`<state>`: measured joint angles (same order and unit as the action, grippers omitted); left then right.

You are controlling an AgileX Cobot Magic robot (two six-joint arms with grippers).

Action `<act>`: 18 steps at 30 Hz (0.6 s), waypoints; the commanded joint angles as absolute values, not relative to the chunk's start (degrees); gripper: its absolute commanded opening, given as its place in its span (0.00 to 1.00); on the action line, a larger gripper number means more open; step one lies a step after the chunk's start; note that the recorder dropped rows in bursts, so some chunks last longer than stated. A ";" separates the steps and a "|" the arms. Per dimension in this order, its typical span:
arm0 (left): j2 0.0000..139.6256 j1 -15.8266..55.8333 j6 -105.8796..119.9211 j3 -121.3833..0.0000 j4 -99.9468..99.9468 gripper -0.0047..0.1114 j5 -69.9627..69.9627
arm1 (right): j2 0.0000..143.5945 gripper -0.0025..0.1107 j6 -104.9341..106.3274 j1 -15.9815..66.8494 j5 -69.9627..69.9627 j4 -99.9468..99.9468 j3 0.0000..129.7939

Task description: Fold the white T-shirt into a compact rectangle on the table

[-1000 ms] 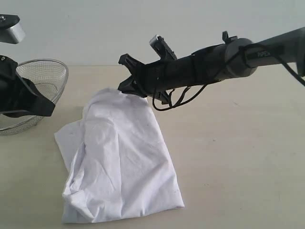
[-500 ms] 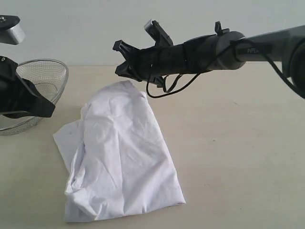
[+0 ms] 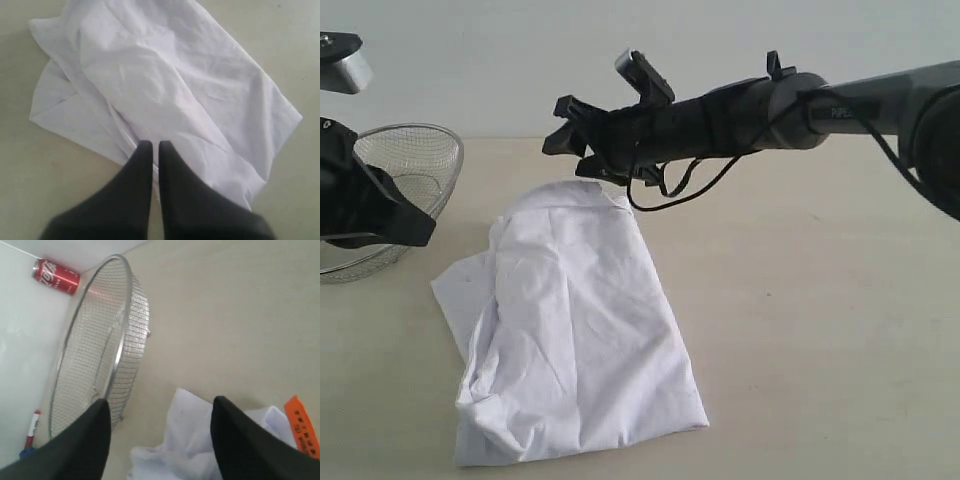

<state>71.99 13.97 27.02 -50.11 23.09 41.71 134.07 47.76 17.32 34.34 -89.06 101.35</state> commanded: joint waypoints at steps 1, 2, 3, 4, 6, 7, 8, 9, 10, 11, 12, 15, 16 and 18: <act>71.98 13.92 27.00 -50.29 23.18 0.08 41.96 | 130.90 0.49 47.76 15.12 38.90 -88.27 103.10; 72.36 13.92 27.87 -50.29 23.18 0.08 41.96 | 130.32 0.47 47.35 14.74 39.71 -87.24 103.10; 72.90 13.92 28.33 -50.29 23.29 0.08 41.96 | 129.67 0.42 46.93 14.28 40.38 -85.78 103.10; 73.51 13.92 28.33 -50.29 23.39 0.08 41.96 | 129.06 0.35 45.87 13.86 40.54 -83.30 103.10; 74.84 13.92 29.60 -50.29 23.86 0.08 41.96 | 127.83 0.21 43.91 13.59 41.23 -78.10 102.73; 75.74 13.92 30.46 -50.29 24.66 0.08 41.96 | 127.04 0.14 42.64 13.34 41.38 -75.21 102.11; 76.49 13.92 31.62 -50.29 25.64 0.08 41.84 | 126.20 0.07 41.82 13.30 41.52 -73.16 101.25; 77.38 13.92 33.28 -50.29 27.21 0.08 41.52 | 125.53 0.02 41.68 13.19 41.32 -71.84 100.24; 78.25 13.92 34.97 -50.29 29.03 0.08 41.52 | 124.48 0.02 40.92 13.05 40.89 -70.96 98.68; 78.94 13.92 36.68 -50.29 30.98 0.08 41.52 | 123.47 0.02 40.92 12.82 40.72 -70.50 97.07; 79.44 13.92 38.66 -50.29 32.75 0.08 41.07 | 122.42 0.02 41.03 12.65 40.60 -70.52 95.30; 80.65 13.92 40.92 -50.86 34.93 0.08 40.00 | 118.87 0.02 43.00 12.65 42.04 -68.07 88.11; 80.81 13.92 40.92 -51.44 35.02 0.08 40.23 | 117.43 0.02 43.11 12.65 43.12 -66.47 84.55; 80.94 13.92 40.92 -52.42 35.07 0.08 40.23 | 115.45 0.02 44.81 12.65 42.38 -65.59 79.26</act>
